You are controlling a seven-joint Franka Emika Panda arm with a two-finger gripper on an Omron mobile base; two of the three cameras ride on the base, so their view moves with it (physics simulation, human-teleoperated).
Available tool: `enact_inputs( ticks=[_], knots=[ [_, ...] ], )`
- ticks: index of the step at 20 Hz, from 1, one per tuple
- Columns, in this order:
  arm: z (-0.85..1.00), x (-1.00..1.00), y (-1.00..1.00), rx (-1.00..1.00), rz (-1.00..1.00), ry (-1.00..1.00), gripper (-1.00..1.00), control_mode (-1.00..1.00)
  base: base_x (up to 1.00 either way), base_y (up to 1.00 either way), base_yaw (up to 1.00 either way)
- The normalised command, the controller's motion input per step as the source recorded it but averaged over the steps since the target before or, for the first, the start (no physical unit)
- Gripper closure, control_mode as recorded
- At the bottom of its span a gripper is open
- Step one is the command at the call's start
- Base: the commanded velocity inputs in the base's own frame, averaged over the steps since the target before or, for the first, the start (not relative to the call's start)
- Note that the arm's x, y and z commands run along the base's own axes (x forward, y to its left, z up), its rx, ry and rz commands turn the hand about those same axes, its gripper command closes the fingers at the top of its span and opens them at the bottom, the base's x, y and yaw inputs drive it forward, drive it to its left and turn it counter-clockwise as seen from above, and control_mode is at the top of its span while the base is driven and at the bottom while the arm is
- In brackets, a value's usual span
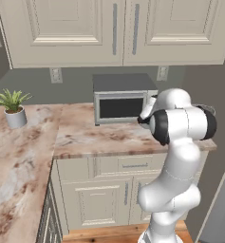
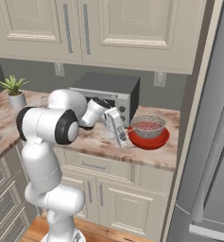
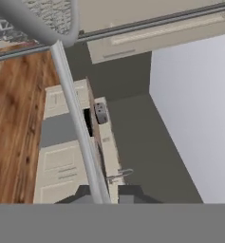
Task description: Open the cabinet and setup a tea strainer by placing it in the bowl upright.
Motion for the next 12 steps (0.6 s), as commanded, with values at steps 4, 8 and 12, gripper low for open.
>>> enact_inputs(
  ticks=[4,8,12],
  knots=[
    [-0.11,0.39,-0.11,0.10,0.00,-0.08,1.00,-1.00,0.00,0.00,0.00],
    [-0.34,0.59,0.00,0.00,-0.02,-0.16,1.00,-1.00,0.00,0.00,0.00],
    [-0.39,0.62,0.00,0.00,-0.05,-0.16,1.00,-1.00,0.00,0.00,0.00]
  ],
)
